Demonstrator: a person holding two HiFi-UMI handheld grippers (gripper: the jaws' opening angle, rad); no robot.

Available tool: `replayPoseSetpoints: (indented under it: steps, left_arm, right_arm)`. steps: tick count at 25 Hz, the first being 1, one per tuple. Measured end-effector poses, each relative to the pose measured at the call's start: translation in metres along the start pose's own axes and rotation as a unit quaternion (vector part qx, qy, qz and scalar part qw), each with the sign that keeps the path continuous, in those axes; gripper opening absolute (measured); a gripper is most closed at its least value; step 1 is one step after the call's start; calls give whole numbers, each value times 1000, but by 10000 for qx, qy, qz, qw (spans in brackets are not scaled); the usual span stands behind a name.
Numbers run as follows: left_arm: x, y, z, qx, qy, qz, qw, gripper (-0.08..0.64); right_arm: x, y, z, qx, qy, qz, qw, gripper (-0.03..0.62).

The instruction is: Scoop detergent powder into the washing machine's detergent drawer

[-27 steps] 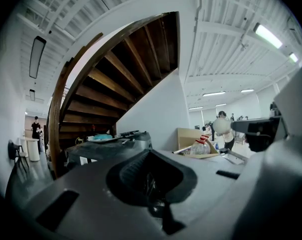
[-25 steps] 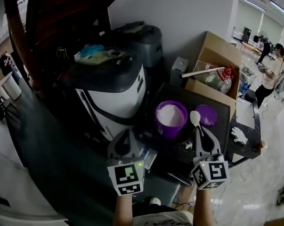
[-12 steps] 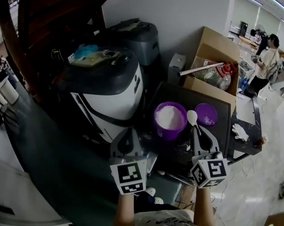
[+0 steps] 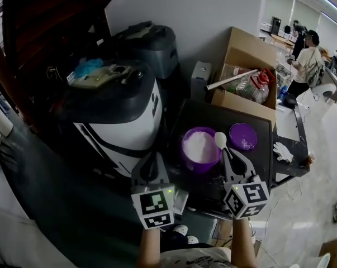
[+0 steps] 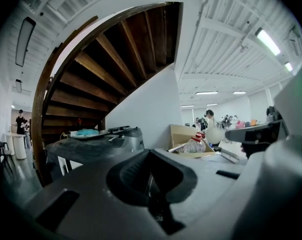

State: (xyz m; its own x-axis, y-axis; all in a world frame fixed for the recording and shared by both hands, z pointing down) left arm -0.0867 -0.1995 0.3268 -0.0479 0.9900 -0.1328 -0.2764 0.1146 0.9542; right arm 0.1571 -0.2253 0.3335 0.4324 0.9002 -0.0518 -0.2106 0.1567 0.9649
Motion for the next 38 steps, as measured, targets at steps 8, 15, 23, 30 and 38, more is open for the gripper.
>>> replayPoseSetpoints:
  steps: [8, 15, 23, 30, 38]
  left_arm:
    - [-27, 10, -8, 3, 191, -196, 9996, 2]
    - [-42, 17, -10, -24, 340, -367, 9987, 2]
    - [-52, 21, -10, -3, 477, -506, 9976, 2]
    - [-54, 23, -11, 4, 534, -557, 9970, 2]
    - [-53, 26, -14, -17, 569, -586, 9967, 2]
  right_arm:
    - [-25, 8, 5, -105, 285, -437, 9986, 20]
    - [-43, 16, 9, -69, 449, -1031, 9936, 20]
    - [-66, 23, 12, -164, 594, -1956, 9787, 20]
    - [-84, 31, 17, -184, 650, -2884, 9551, 20]
    - [-98, 40, 18, -36, 423, -3573, 9330, 20]
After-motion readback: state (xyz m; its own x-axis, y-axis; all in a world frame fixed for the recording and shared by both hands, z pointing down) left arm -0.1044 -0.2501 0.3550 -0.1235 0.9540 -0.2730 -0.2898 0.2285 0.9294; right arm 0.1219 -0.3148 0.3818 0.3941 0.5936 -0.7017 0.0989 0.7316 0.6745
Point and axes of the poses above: the fingertips, and each gripper's own axes: x backward along the fingers, z to its right, y out of its underside, the point moved 9 cm from there along x, backward along the fingers, and after that the axes turned 9 degrees about -x, right-handed, at the moved point
